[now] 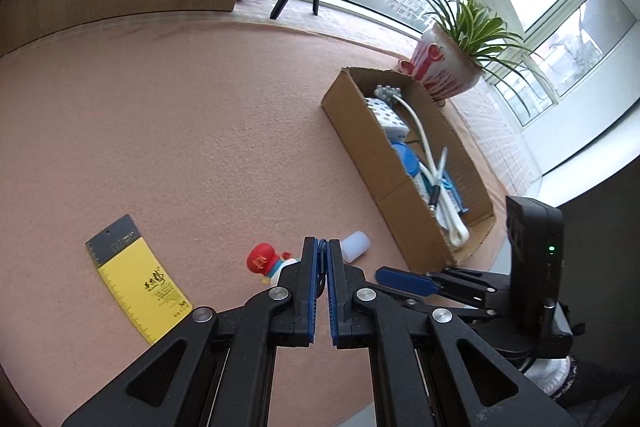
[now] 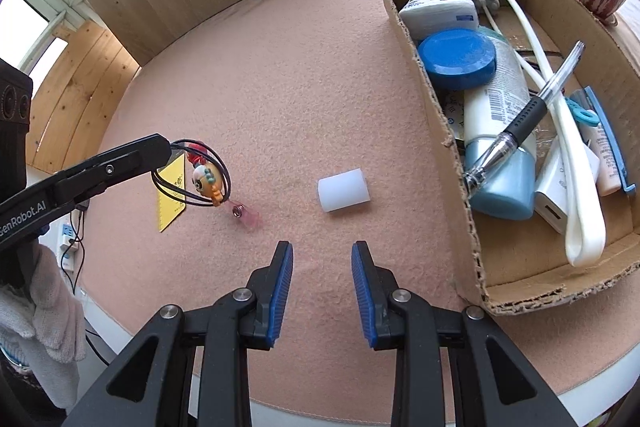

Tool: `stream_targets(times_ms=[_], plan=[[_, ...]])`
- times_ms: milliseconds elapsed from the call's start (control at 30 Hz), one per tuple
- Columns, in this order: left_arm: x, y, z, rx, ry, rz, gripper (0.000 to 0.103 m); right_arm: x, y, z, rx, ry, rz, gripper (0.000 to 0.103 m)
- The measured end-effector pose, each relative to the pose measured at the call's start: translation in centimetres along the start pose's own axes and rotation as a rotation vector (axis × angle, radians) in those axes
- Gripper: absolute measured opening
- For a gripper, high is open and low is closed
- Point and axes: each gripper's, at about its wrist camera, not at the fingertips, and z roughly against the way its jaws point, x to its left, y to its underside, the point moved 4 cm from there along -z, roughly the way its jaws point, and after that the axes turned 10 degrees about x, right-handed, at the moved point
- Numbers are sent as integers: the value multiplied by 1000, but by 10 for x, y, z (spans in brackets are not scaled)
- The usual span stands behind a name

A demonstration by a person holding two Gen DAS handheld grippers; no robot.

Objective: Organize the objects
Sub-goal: 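Grasp the black cable with the left gripper and lift it, then move the right gripper to the white rubber cylinder while the left holds the cable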

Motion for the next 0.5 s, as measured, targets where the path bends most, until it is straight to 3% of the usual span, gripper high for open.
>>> stream_targets(times_ms=[100, 200, 500], plan=[[-7, 9, -13, 48, -86, -68, 4, 4, -6, -2, 3, 20, 15, 28], [5, 19, -21, 76, -87, -28, 4, 11, -9, -4, -1, 22, 33, 28], [43, 28, -16, 63, -107, 61, 4, 10, -16, -7, 1, 51, 8, 28]])
